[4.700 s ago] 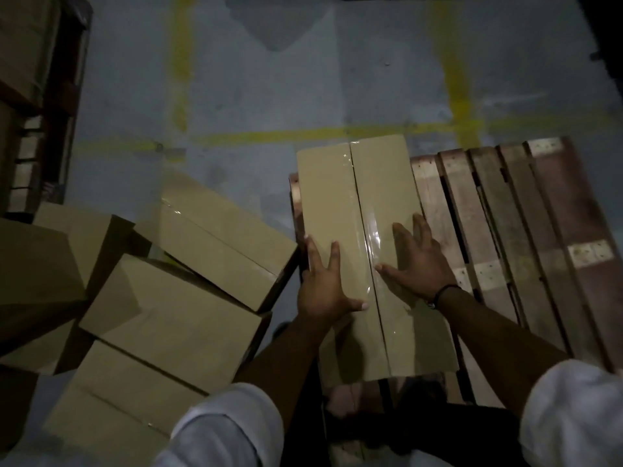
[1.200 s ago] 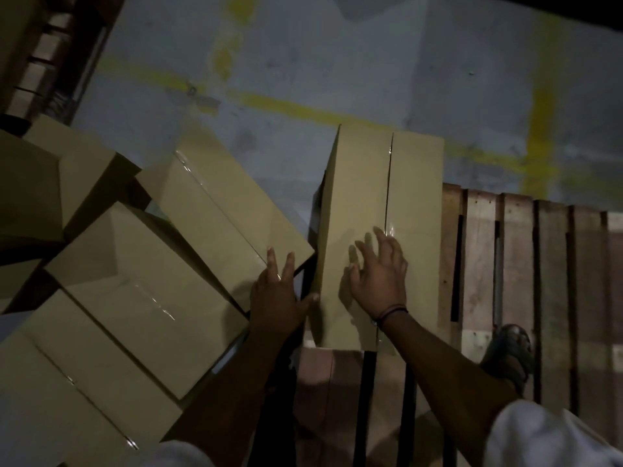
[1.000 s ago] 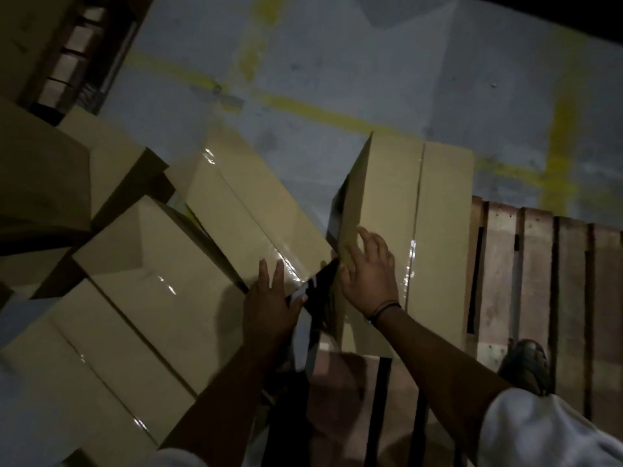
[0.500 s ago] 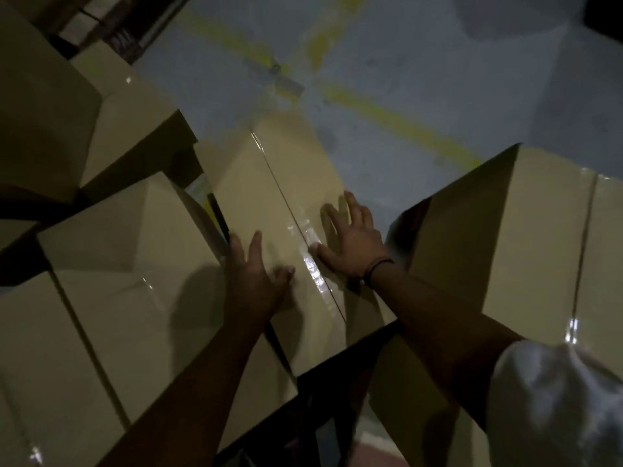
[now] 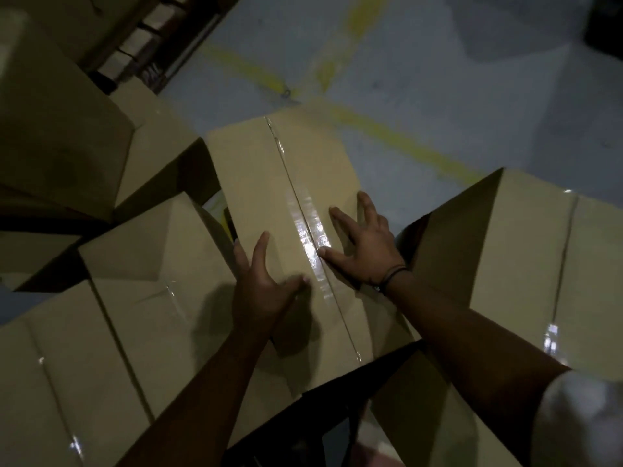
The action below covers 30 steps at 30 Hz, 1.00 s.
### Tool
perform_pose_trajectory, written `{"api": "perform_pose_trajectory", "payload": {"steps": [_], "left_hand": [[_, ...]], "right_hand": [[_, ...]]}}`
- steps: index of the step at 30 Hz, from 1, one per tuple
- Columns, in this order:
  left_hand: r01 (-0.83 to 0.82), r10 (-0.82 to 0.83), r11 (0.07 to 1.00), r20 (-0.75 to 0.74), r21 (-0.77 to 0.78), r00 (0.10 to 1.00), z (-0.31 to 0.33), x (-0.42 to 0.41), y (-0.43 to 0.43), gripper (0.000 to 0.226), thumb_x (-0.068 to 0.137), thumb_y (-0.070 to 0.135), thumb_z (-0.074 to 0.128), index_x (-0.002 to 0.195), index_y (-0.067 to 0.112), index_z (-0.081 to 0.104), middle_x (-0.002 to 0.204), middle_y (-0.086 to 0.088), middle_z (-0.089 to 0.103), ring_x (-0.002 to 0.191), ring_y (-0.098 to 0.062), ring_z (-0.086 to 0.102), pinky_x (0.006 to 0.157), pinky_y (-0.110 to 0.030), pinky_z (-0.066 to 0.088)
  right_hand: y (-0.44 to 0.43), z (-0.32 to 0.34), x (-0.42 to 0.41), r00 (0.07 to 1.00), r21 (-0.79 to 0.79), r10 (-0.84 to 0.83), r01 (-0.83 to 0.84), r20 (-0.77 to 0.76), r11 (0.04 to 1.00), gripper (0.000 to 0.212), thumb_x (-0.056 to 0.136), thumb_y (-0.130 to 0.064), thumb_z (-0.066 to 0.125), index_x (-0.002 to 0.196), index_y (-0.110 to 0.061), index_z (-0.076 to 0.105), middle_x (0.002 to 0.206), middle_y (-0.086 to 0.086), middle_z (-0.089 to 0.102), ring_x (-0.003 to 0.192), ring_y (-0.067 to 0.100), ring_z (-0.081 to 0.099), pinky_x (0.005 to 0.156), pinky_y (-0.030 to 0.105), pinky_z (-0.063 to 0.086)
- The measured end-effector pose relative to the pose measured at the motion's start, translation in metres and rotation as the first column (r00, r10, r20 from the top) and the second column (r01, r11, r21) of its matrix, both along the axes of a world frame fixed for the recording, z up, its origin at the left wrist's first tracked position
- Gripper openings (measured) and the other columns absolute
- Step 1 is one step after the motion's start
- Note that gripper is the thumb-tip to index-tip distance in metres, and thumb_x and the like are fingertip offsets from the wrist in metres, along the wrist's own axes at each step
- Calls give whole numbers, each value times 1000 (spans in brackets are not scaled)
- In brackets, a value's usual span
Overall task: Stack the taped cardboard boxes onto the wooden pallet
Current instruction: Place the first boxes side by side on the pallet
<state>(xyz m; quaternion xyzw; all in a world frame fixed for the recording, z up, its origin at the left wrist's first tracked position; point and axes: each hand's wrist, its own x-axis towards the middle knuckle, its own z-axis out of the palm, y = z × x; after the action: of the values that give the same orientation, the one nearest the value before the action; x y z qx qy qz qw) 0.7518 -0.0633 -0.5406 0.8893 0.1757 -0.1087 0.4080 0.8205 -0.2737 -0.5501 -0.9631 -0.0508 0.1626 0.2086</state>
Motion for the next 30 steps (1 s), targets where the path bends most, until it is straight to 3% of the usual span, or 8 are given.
{"api": "perform_pose_trajectory", "payload": {"steps": [4,11,15,18,24,30], "left_hand": [[51,-53,997,47,55,997,93,7,1,109,66,61,87,156,39,29,166,-1,13,144,-31,38,102,-41,47],[70,-75,992,45,107,996,259,16,-19,105,64,74,79,152,50,27,167,10,12,147,-29,35,107,-49,46],[95,-101,994,114,61,988,331,10,-56,97,67,71,80,150,44,40,167,7,18,148,-24,33,109,-46,43],[174,-191,979,166,109,968,380,7,-98,91,69,67,81,148,42,45,167,4,22,147,-22,36,108,-40,41],[412,-441,888,125,203,889,445,5,-188,95,67,67,81,150,40,43,167,3,24,143,-23,42,105,-41,43],[618,-626,779,85,109,775,457,-35,-285,103,63,68,83,152,37,41,166,-2,22,140,-24,45,107,-39,43]], "right_hand": [[1,91,-6,996,-4,-68,68,50,998,82,82,-76,55,153,-48,27,167,-1,-9,142,39,22,112,56,35],[-16,250,-32,974,2,-175,177,144,984,80,82,-78,50,152,-47,28,168,-1,-2,138,42,29,109,55,37],[-52,313,-64,942,56,-288,282,171,958,82,81,-79,54,152,-46,29,168,-2,0,141,44,27,114,53,33],[-90,351,-94,905,85,-393,384,165,920,87,79,-81,55,153,-45,28,167,-1,0,140,42,29,113,51,36],[-175,411,-149,787,145,-595,577,166,804,89,76,-84,55,152,-42,33,167,-3,8,144,34,27,114,47,35],[-268,434,-224,673,144,-710,697,208,703,91,70,-84,59,147,-38,46,165,3,18,147,29,28,118,42,31]]}}
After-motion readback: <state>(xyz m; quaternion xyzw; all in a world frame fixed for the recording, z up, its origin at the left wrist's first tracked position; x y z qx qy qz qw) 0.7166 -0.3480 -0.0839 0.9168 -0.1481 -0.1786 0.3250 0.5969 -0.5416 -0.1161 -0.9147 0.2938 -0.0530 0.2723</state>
